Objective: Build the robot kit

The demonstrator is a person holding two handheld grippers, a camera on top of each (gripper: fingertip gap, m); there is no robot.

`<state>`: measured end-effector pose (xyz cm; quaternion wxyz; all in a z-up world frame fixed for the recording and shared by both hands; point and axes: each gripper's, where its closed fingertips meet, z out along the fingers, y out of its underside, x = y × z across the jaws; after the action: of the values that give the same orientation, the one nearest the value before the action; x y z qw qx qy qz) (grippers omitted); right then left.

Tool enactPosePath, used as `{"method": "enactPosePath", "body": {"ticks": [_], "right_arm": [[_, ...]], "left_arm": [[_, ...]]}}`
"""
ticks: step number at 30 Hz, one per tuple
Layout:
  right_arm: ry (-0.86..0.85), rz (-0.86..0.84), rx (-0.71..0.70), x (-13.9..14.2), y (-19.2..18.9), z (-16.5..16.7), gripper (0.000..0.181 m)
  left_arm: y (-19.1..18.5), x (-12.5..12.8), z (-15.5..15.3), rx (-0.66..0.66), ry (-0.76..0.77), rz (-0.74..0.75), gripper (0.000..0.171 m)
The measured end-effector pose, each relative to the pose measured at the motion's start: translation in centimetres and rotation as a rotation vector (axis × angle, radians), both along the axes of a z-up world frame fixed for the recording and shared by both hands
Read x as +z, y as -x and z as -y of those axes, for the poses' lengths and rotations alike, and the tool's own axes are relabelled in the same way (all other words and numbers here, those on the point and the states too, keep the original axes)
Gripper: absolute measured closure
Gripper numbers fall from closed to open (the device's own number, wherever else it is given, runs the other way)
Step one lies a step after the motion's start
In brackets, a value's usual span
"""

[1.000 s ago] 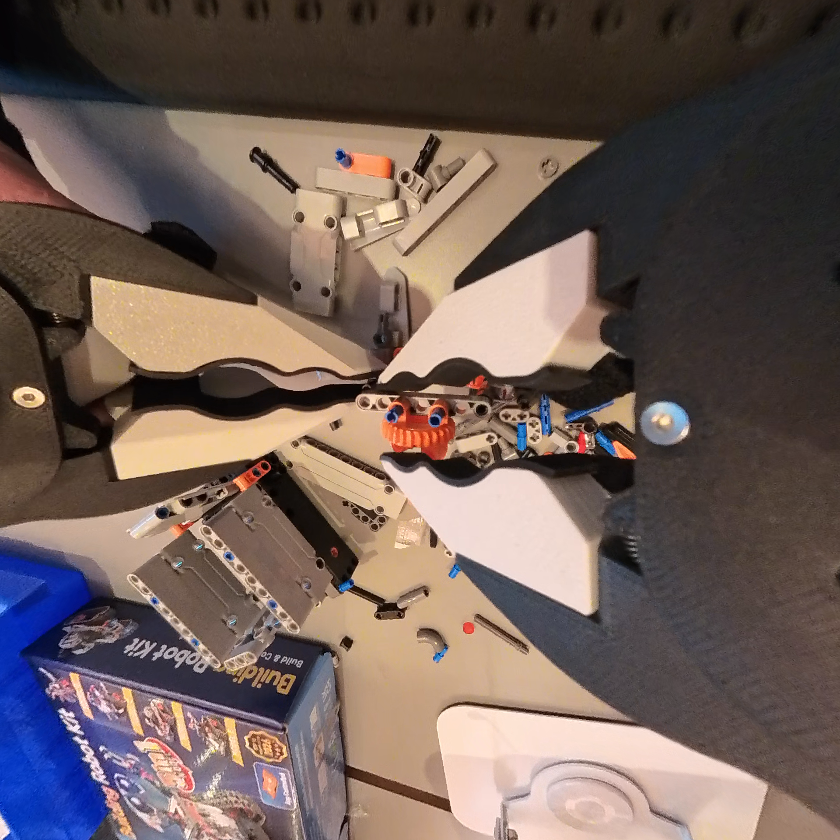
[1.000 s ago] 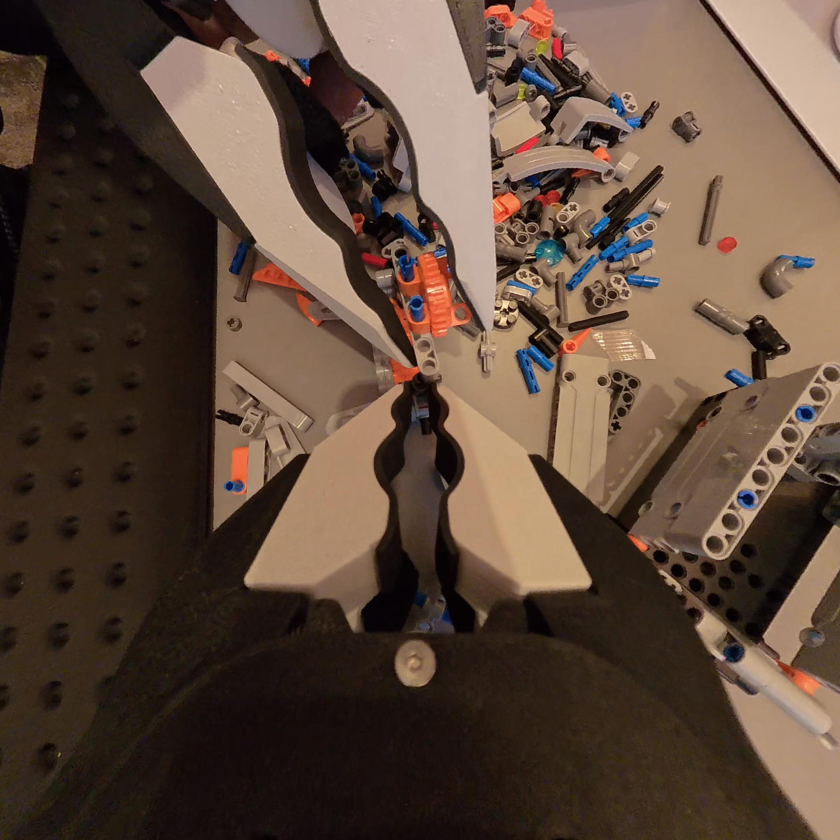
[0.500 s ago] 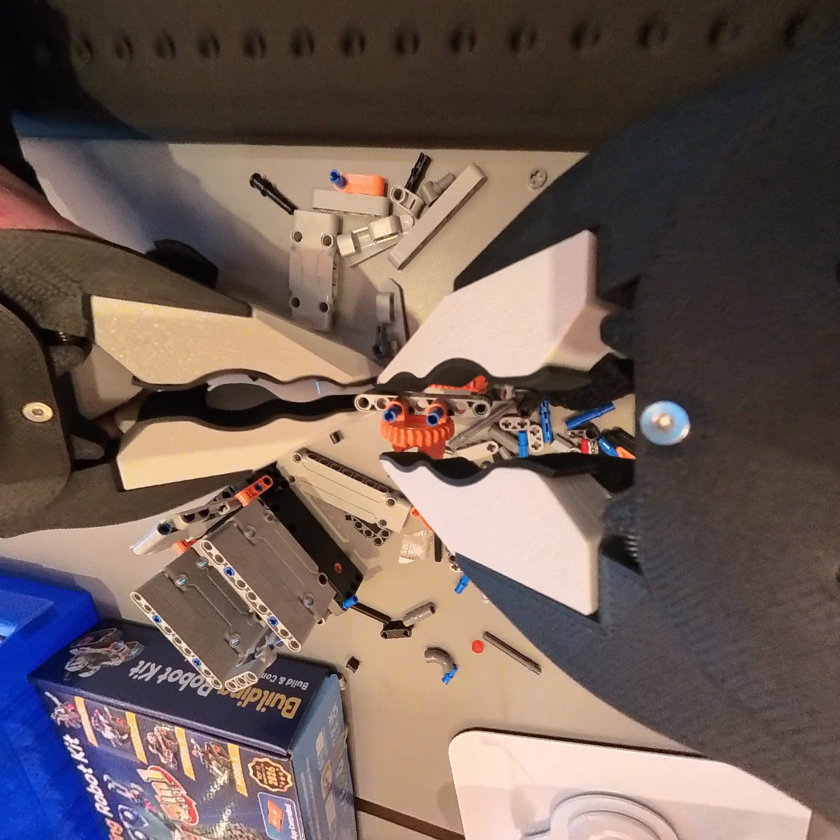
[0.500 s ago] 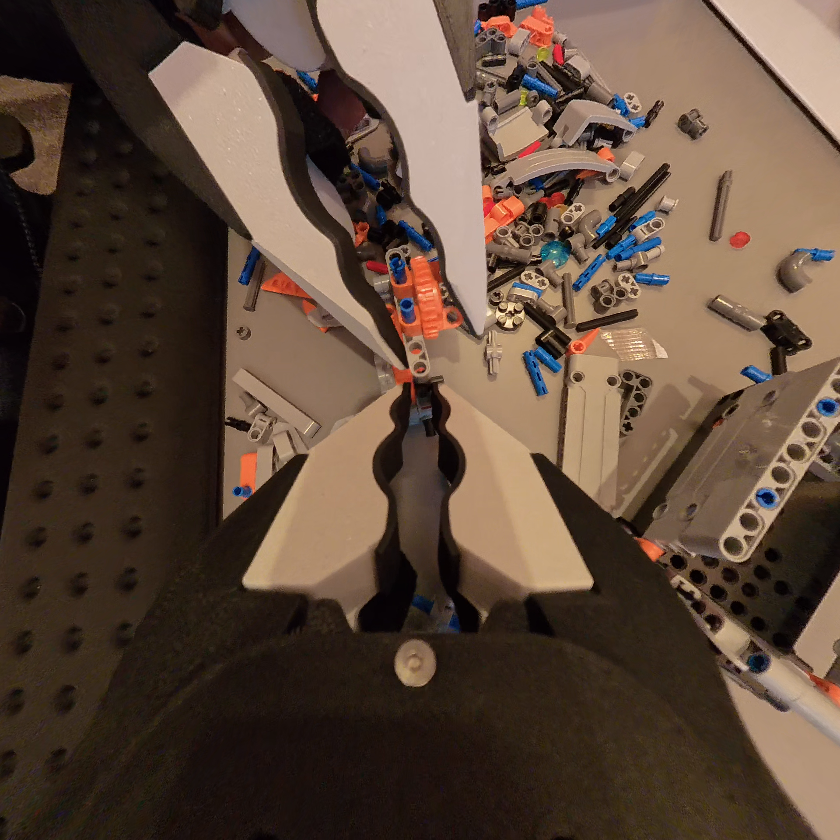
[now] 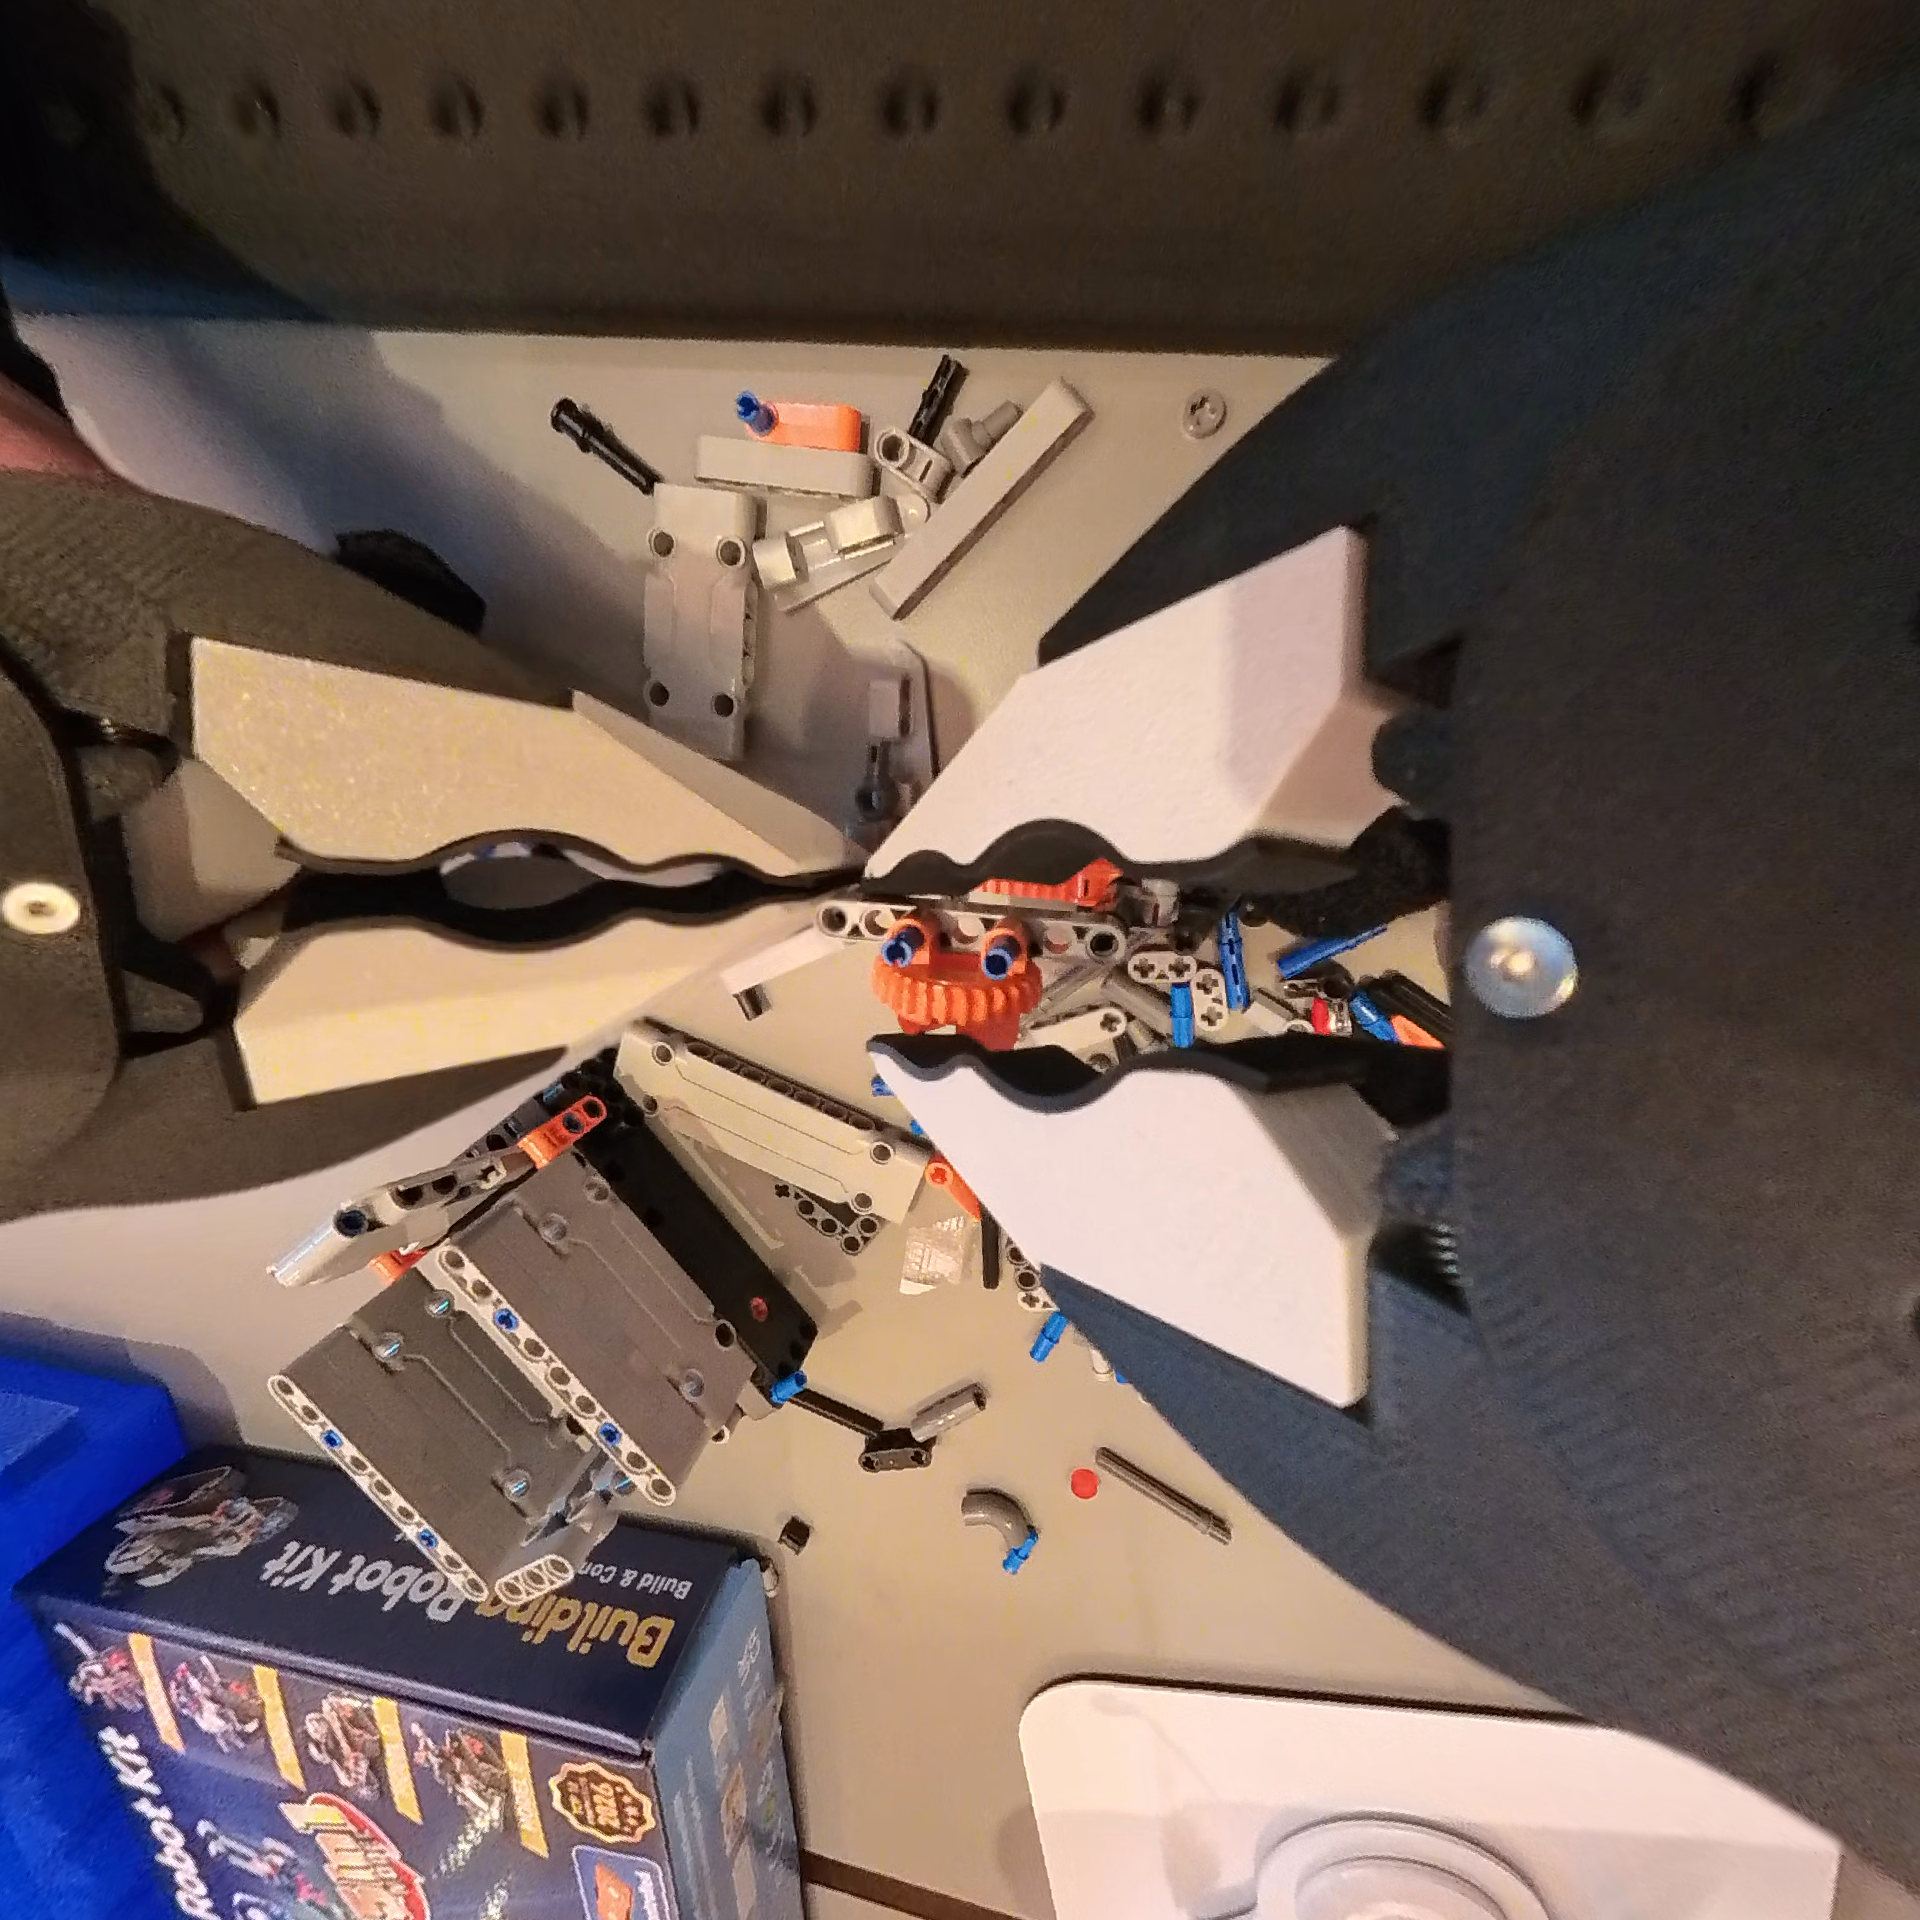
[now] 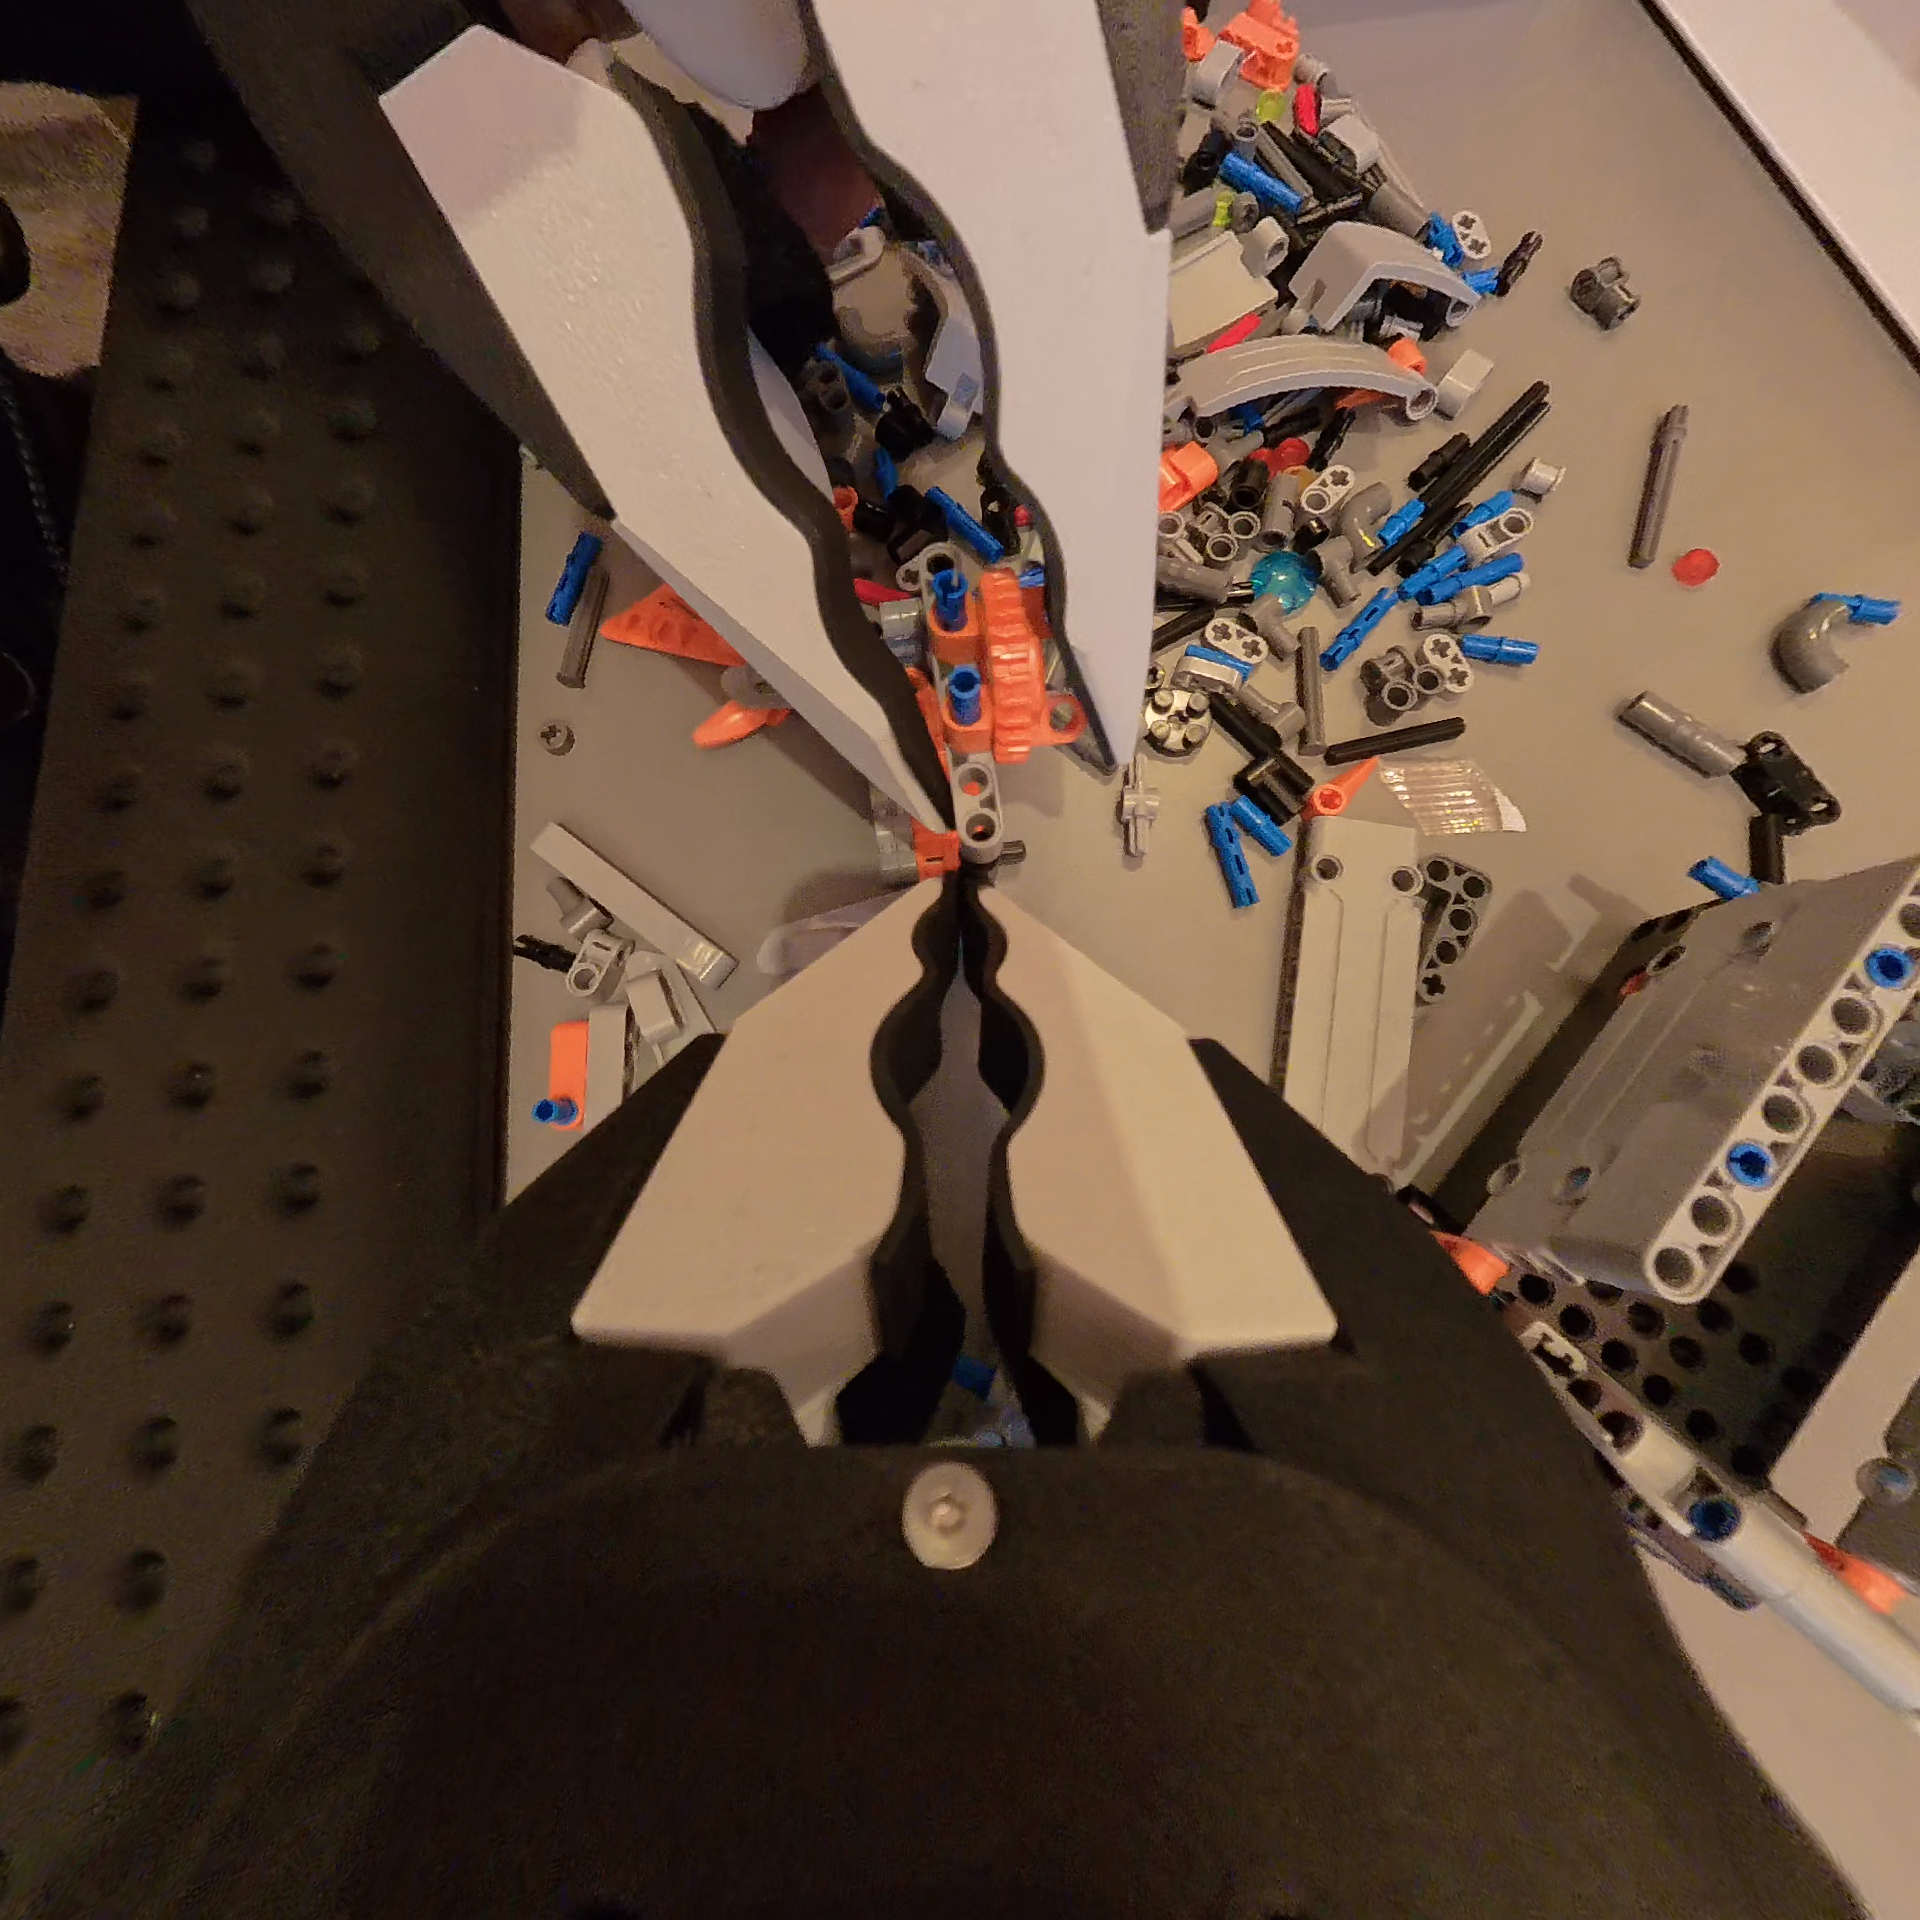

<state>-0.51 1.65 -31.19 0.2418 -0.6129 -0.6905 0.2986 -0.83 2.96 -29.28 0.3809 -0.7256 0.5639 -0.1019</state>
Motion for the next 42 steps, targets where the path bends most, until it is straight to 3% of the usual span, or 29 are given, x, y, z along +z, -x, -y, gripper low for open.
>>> {"method": "enactPosePath", "body": {"ticks": [11,18,20,23,27,30,33,42], "right_arm": [[-0.030,0.019,-0.002,-0.2,0.2,0.0,0.181],[-0.015,-0.009,-0.010,0.5,-0.2,-0.1,0.181],[-0.003,-0.053,-0.028,1.6,-0.3,-0.5,0.179],[0.018,-0.099,-0.042,2.7,-0.1,-0.6,0.172],[0.030,-0.085,-0.043,2.6,0.3,-0.4,0.163],[0.015,-0.023,-0.046,1.3,0.8,-0.3,0.162],[-0.036,-0.019,-0.044,1.3,1.2,-0.4,0.174],[-0.059,0.001,-0.031,1.2,1.2,-0.3,0.175]], "left_arm": [[0.5,-0.9,0.0,-0.002,-0.056,-0.100,0.148],[0.5,-0.9,0.1,0.012,-0.004,-0.052,0.147],[0.9,0.3,-0.3,0.032,-0.026,-0.017,0.132],[1.9,1.5,0.2,0.038,0.000,0.028,0.132],[4.0,0.5,1.2,0.077,0.098,0.029,0.131],[4.3,-1.3,1.3,0.090,0.145,0.015,0.137],[3.8,-2.3,1.6,0.061,0.141,-0.014,0.160],[3.5,-2.3,1.7,0.068,0.150,0.028,0.165]]}}
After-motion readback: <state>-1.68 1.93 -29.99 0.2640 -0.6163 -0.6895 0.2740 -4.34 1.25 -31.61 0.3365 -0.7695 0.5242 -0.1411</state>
